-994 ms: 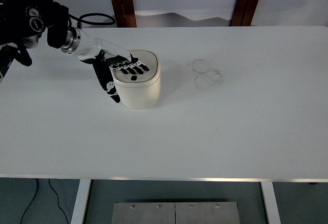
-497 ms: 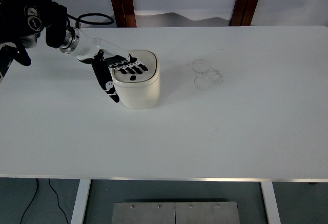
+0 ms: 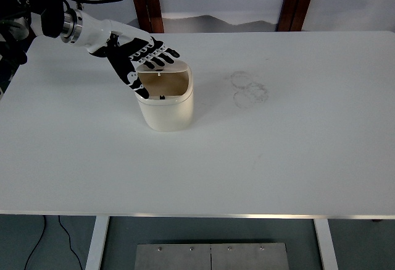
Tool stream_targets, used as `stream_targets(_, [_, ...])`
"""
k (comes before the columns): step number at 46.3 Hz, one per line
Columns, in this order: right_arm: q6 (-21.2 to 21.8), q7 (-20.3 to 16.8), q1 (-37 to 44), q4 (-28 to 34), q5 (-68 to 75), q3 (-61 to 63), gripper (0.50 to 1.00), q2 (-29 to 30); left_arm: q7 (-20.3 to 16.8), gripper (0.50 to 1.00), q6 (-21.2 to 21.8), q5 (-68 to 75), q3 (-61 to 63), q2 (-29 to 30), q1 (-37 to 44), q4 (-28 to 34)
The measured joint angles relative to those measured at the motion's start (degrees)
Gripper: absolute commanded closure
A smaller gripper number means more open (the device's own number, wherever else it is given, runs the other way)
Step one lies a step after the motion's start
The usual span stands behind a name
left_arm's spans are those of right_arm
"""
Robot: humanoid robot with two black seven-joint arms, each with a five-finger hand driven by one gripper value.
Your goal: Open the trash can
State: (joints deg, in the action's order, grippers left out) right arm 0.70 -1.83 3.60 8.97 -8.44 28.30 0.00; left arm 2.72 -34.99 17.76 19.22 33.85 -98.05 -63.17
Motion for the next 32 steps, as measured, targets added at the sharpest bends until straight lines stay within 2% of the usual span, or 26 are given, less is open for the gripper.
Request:
stream_targets(17, [0.0, 0.0, 0.0, 0.0, 0.0, 0.0, 0.505, 0.0, -0.1, 0.500, 0.0, -14.0, -1.0, 2.6, 0.7, 4.5])
stream_targets(26, [0.0, 0.0, 0.0, 0.0, 0.0, 0.0, 0.505, 0.0, -0.4, 0.500, 0.0, -19.4, -2.5, 3.7, 3.5, 10.1])
stream_targets(32, [0.0, 0.0, 0.0, 0.0, 0.0, 0.0, 0.505, 0.0, -0.7, 0.500, 0.0, -20.7, -7.9, 4.4, 8.3, 15.1])
